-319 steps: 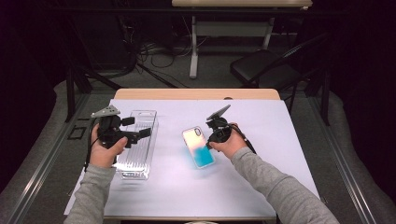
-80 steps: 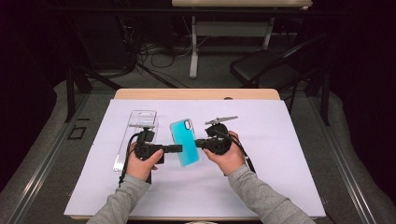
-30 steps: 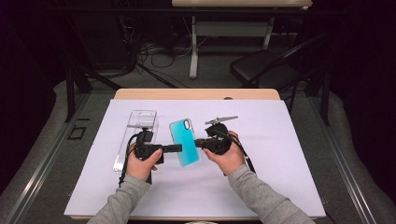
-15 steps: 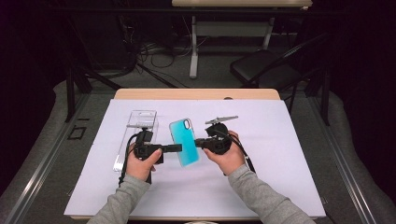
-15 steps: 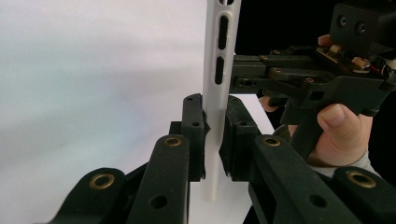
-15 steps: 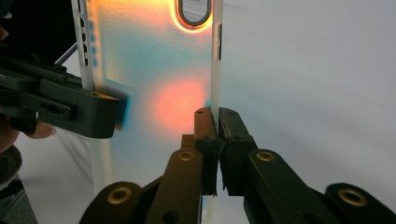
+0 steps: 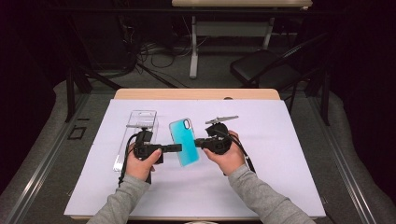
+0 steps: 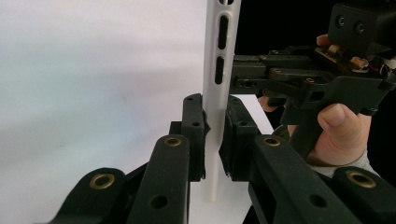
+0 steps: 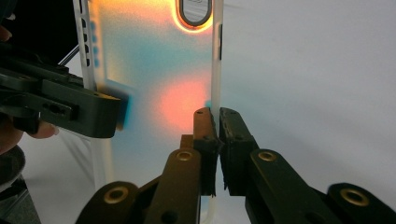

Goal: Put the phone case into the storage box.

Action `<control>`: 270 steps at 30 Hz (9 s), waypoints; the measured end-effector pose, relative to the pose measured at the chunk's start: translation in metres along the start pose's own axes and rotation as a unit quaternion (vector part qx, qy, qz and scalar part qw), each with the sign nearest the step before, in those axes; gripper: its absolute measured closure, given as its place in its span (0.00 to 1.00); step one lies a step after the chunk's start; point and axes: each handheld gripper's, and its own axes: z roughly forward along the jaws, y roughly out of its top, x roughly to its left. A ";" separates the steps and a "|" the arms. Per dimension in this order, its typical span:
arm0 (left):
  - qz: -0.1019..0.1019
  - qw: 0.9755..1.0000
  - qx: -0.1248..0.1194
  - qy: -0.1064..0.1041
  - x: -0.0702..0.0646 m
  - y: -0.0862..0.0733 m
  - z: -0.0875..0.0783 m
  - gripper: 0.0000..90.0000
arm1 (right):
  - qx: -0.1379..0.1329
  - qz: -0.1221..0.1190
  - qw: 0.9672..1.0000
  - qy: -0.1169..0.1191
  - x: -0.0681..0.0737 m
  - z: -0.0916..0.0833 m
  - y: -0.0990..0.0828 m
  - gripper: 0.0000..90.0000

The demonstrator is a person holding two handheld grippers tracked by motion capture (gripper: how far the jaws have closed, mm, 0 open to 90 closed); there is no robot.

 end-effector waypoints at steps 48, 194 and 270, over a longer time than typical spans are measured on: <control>0.085 0.996 -0.011 0.015 -0.004 0.003 -0.013 0.90 | -0.073 -0.096 0.992 0.029 -0.016 -0.030 -0.005 0.66; 0.194 0.980 0.036 -0.037 -0.035 -0.017 0.007 0.90 | -0.088 -0.040 0.979 0.181 -0.031 -0.047 -0.017 0.86; 0.196 0.979 0.035 -0.042 -0.034 -0.016 0.006 0.90 | -0.092 -0.044 0.973 0.209 -0.038 -0.049 -0.019 0.92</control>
